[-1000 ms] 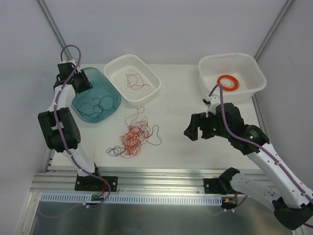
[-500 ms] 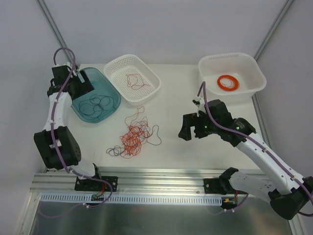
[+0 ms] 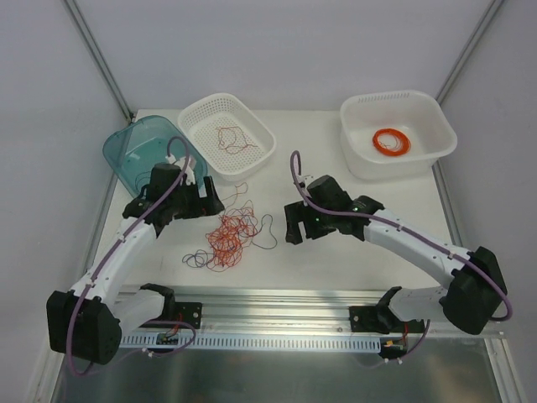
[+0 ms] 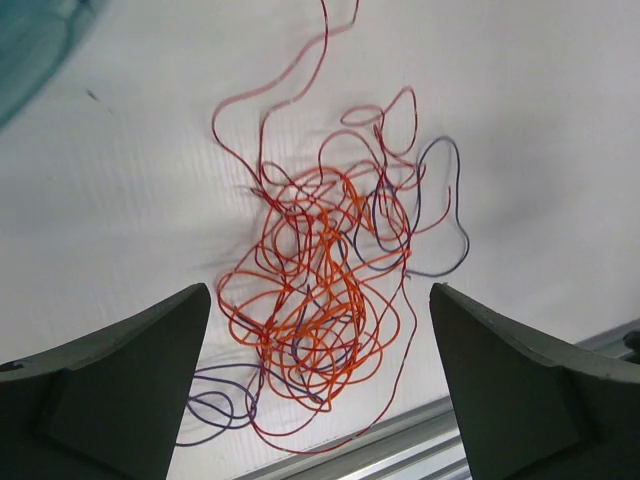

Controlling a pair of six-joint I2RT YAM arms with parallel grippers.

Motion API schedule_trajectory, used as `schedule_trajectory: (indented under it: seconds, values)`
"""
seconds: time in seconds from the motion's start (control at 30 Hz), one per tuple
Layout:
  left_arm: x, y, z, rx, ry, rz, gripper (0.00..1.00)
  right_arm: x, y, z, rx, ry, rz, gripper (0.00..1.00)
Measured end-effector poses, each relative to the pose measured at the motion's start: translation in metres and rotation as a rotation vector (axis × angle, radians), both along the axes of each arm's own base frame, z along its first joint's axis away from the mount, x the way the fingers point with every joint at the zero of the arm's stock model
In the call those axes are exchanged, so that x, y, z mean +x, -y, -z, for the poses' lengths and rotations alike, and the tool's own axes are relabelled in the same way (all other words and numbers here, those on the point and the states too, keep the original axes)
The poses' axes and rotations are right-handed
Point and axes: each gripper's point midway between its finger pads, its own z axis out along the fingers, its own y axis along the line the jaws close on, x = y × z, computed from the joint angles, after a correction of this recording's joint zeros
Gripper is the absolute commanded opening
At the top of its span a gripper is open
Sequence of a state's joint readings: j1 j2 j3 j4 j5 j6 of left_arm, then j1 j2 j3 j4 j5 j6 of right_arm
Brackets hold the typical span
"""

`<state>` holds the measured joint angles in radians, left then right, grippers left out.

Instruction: Untangle the cables

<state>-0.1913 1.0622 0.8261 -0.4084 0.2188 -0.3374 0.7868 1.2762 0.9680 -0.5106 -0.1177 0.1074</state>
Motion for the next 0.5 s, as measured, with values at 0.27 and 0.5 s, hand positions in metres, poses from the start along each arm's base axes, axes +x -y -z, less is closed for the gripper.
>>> schedule_trajectory:
  seconds: [0.27, 0.5]
  values:
    - [-0.053, 0.029, 0.057, 0.028, -0.148, 0.088, 0.93, 0.017, -0.024, 0.048, -0.122, -0.001, 0.034, 0.63]
    - [-0.057, 0.028, 0.072, 0.068, -0.165, 0.075, 0.92, 0.037, -0.056, 0.080, -0.194, -0.004, 0.043, 0.53]
